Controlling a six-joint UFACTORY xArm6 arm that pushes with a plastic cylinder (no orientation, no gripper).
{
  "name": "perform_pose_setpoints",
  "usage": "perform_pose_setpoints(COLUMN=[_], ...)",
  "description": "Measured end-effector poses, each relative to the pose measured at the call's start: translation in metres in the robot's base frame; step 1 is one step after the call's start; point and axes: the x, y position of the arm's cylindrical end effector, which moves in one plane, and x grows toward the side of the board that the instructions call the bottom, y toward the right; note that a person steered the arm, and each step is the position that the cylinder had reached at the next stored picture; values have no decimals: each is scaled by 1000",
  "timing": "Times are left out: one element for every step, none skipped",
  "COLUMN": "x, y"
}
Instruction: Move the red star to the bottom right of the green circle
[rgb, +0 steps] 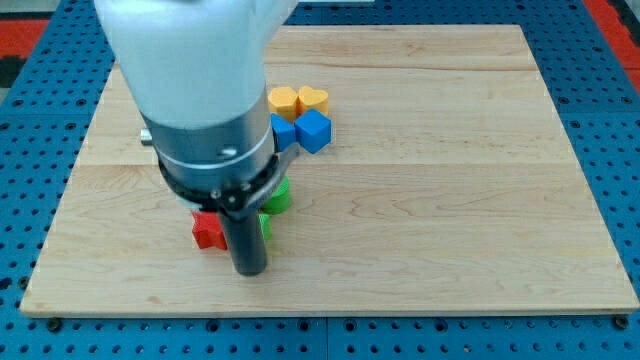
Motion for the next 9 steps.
perform_pose_setpoints(x=[-36,-69,-71,-9,-4,-38,-40,-33,-33], y=[-3,-3,1,25,-71,-75,-53,-12,6])
